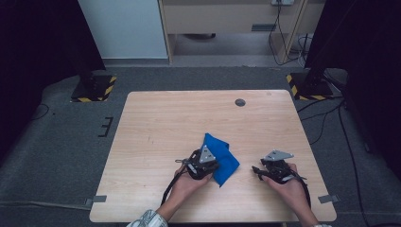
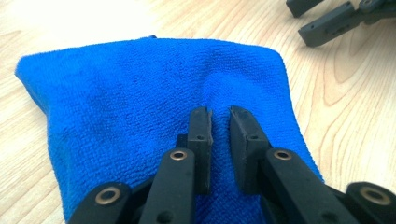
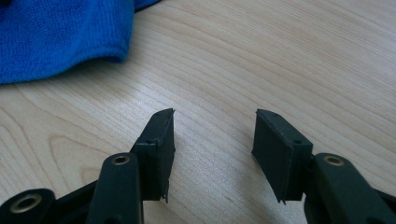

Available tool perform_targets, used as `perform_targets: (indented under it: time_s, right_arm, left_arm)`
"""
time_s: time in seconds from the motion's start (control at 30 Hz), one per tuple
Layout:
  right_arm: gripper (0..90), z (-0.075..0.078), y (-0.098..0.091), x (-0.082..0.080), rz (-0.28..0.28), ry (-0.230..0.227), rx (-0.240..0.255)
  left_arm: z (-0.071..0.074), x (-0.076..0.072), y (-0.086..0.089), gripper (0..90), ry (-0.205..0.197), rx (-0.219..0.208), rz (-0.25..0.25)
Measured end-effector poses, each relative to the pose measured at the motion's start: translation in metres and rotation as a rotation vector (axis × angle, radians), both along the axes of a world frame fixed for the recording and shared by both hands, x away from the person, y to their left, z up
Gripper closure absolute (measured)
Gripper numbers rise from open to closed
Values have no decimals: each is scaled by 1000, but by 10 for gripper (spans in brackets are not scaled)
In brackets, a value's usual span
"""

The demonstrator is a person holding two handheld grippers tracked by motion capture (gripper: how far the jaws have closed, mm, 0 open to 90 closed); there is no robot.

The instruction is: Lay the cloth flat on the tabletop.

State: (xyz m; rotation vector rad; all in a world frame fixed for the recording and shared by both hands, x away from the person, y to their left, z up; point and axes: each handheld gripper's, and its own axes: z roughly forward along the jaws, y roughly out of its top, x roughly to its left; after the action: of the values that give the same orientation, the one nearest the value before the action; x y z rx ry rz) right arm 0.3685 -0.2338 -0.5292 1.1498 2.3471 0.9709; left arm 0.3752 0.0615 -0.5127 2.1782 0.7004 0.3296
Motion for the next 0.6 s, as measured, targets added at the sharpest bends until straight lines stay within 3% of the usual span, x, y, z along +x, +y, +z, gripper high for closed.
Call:
perform_targets:
  time_s: [0.17,0.23,0.27,0.3,0.33,0.37,0.4,0.6]
  right_arm:
    - [454,-1,0,0,1,3,11]
    - [427,-1,0,0,8,8,11]
    - [427,-1,0,0,8,8,11]
    - [446,0,2,0,11,4,7]
    - [475,0,3,0,15,2,6]
    - [496,1,4,-1,24,-7,7]
    - [513,2,5,-1,31,-5,10]
    - [569,2,8,-2,51,-19,4]
  left_arm:
    - [4,0,2,825,-4,-7,1]
    - [15,1,9,823,-18,-55,19]
    - [15,1,9,823,-18,-55,19]
    - [22,3,16,823,-36,-90,45]
    - [22,3,16,824,-36,-90,45]
    - [27,5,24,824,-28,-128,65]
    - [29,7,28,822,-25,-135,69]
    - [26,10,32,822,-8,-122,61]
